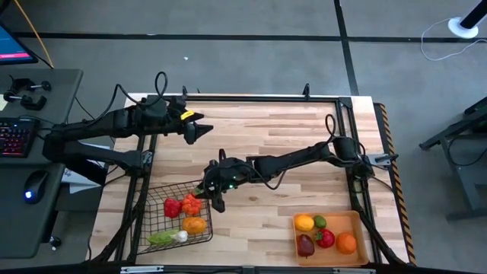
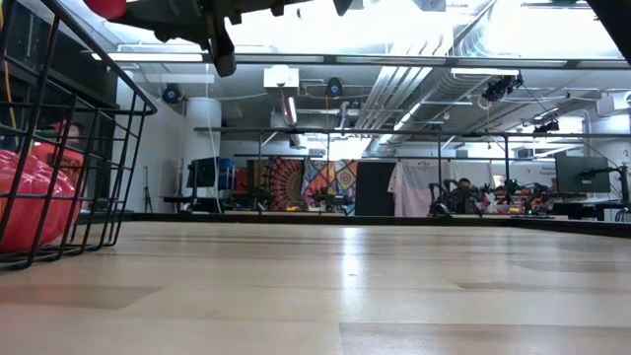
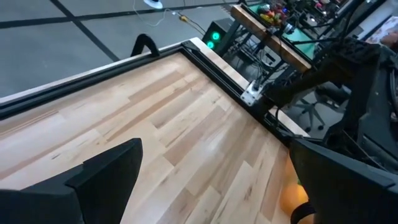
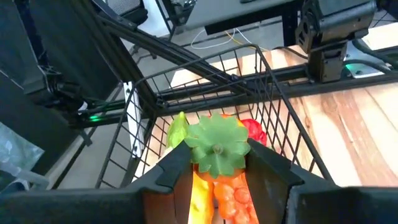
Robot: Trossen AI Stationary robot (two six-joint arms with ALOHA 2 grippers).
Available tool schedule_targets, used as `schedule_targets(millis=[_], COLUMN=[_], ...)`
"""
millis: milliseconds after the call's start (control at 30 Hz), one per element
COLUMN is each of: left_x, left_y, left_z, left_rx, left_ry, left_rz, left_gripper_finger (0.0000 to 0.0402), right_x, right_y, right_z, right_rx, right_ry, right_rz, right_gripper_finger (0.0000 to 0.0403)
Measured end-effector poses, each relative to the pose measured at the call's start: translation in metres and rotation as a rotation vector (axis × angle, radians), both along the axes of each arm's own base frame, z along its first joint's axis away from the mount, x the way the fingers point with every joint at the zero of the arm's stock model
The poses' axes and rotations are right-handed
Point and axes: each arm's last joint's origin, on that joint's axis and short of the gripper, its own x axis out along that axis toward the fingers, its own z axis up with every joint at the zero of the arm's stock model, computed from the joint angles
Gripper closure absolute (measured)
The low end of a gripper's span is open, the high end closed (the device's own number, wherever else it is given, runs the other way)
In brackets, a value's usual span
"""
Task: Sort produce into baskets
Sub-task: Put the red strawberry into the orange bin
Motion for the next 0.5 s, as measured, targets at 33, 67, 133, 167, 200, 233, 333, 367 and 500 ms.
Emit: schedule_targets(millis=[33,67,133,167,200,233,333,367,500], left_x=[0.0,0.0,0.0,0.0,0.0,0.0,-0.001,-0.001,-0.004], left_y=[0.0,0.0,0.0,0.0,0.0,0.0,0.0,0.0,0.0], left_z=[0.0,0.0,0.0,0.0,-0.001,-0.001,-0.003,-0.003,-0.007], left_rx=[0.002,0.002,0.003,0.003,0.002,0.002,-0.001,-0.001,-0.007], left_ry=[0.0,0.0,0.001,0.003,0.007,0.011,0.029,0.038,0.086], left_rz=[0.004,0.006,0.008,0.008,0.008,0.008,0.008,0.008,0.008], left_gripper_finger=[0.0007,0.0007,0.0007,0.0007,0.0007,0.0007,0.0007,0.0007,0.0007], right_x=[0.0,0.0,0.0,-0.002,-0.003,-0.007,-0.023,-0.03,-0.061], right_y=[0.0,-0.001,-0.003,-0.005,-0.007,-0.009,-0.016,-0.017,-0.021], right_z=[0.0,0.0,0.0,0.001,0.001,0.002,0.006,0.007,0.014], right_rx=[0.002,0.002,0.003,0.01,0.017,0.021,-0.024,-0.054,-0.183], right_ry=[0.0,0.0,0.004,0.024,0.051,0.088,0.24,0.299,0.504], right_rz=[0.0,0.008,0.059,0.082,0.104,0.123,0.157,0.171,0.207], right_gripper_finger=[0.0283,0.0283,0.0283,0.0283,0.0283,0.0283,0.0283,0.0283,0.0284])
